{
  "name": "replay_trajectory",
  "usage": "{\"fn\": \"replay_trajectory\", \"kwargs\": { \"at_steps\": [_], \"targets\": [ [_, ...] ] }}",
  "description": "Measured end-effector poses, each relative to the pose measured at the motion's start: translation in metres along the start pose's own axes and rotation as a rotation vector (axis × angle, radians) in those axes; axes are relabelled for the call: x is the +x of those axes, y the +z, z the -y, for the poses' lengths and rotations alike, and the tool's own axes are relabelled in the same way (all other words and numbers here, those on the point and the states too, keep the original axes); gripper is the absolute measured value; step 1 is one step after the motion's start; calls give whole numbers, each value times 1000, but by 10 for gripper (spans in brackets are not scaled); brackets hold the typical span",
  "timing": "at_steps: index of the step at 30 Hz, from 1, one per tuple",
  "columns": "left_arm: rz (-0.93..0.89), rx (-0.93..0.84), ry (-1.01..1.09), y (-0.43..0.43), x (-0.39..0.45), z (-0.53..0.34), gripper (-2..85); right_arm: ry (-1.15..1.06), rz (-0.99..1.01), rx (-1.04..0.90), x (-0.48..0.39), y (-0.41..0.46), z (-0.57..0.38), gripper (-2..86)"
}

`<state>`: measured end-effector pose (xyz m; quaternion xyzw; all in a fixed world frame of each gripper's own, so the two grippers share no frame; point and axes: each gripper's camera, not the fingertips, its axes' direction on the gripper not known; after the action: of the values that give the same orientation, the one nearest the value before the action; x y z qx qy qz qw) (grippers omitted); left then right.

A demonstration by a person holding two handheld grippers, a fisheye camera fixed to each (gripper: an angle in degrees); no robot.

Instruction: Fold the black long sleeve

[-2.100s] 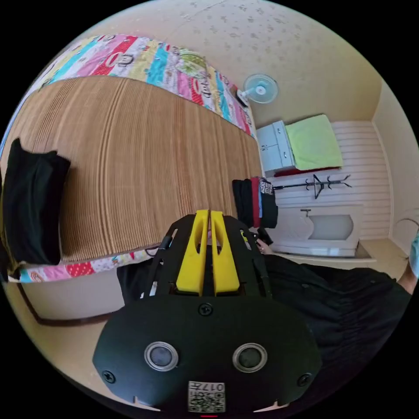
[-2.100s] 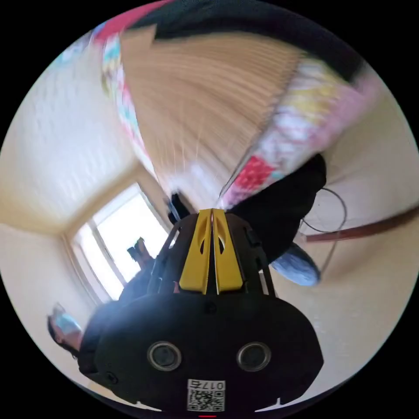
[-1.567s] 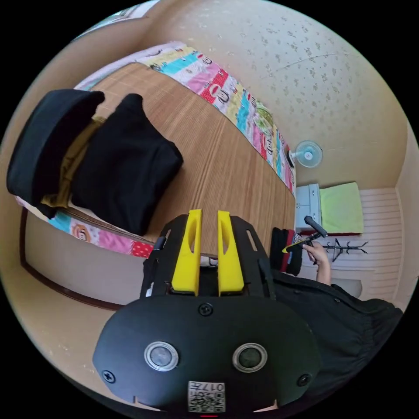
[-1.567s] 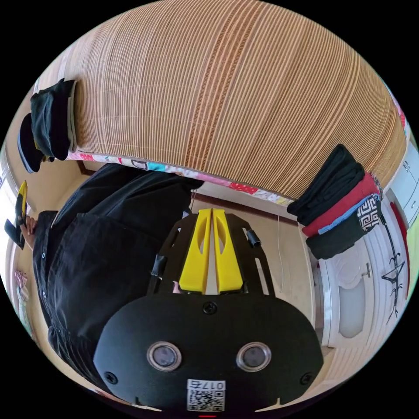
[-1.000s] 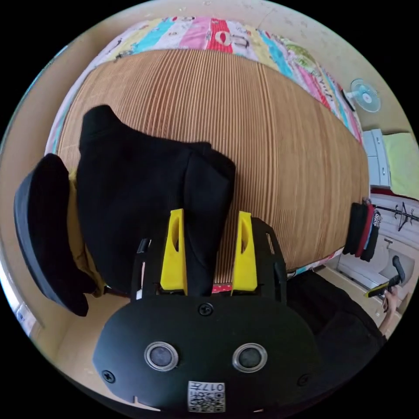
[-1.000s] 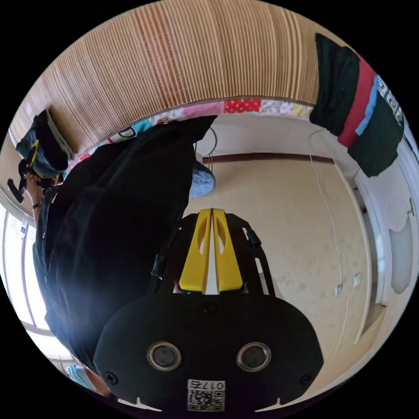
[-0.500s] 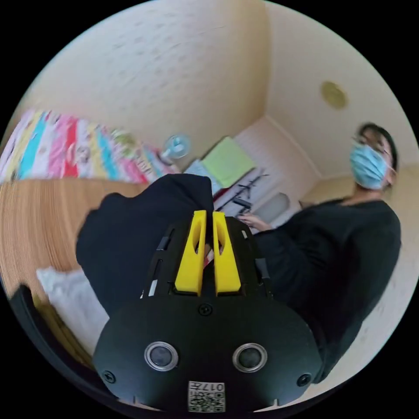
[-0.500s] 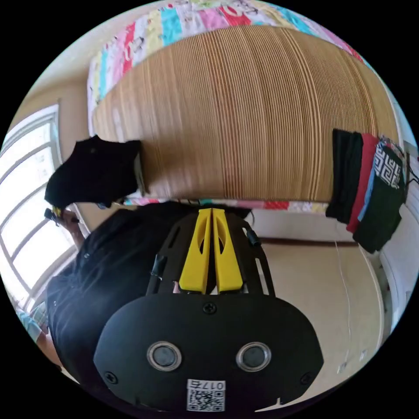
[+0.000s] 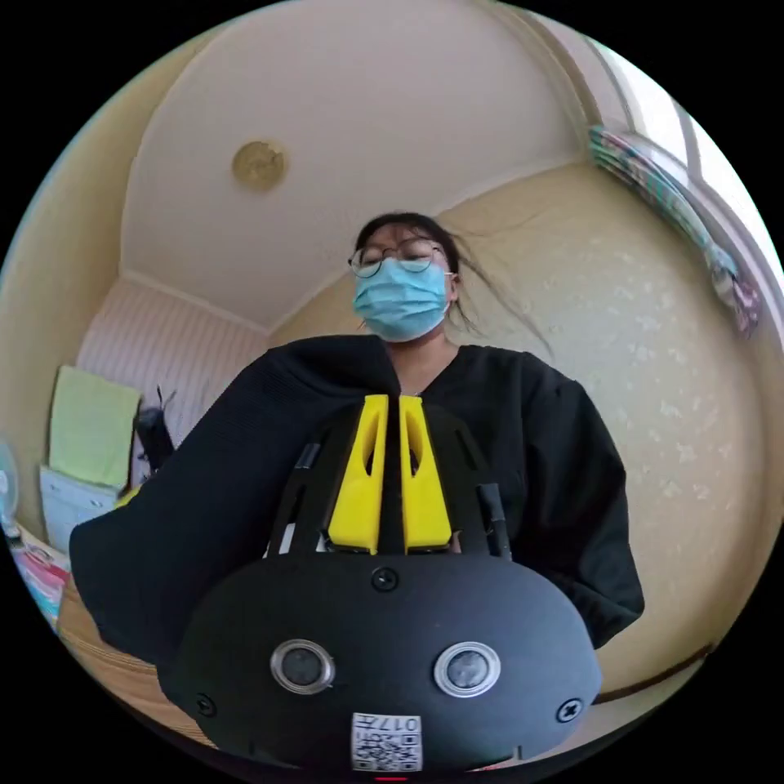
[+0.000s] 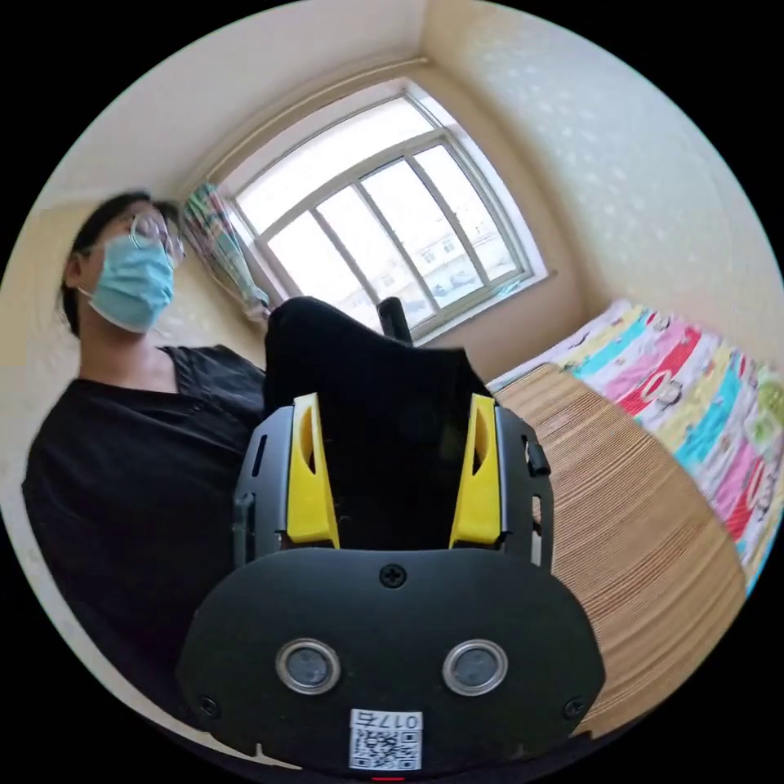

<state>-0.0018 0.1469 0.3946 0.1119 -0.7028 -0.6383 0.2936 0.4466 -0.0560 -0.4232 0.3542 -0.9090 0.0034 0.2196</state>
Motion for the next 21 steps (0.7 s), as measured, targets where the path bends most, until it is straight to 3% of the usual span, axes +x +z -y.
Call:
{"fn": "replay_trajectory", "kwargs": {
  "at_steps": [4,7,8,10,14,17,21],
  "targets": [
    [-44,-81,-128,58,-66,-39,12,-99,-162,-161,-34,42,-11,239],
    [-15,-117,-163,77,-90,-60,16,-127,-38,-358,-35,81,-28,90],
    [23,-130,-166,77,-93,-66,19,-146,44,-368,-36,86,-36,46],
    [94,-163,-199,77,-97,-74,24,-69,-16,-290,-32,81,-45,38],
    [444,-269,-348,79,-100,-88,35,78,-211,-24,-30,38,-65,29],
    [700,-289,-431,87,-103,-100,38,96,-320,72,-41,34,-65,26],
    [1072,-33,-664,66,-119,-132,99,14,-611,77,-70,71,-42,24]
  ]
}}
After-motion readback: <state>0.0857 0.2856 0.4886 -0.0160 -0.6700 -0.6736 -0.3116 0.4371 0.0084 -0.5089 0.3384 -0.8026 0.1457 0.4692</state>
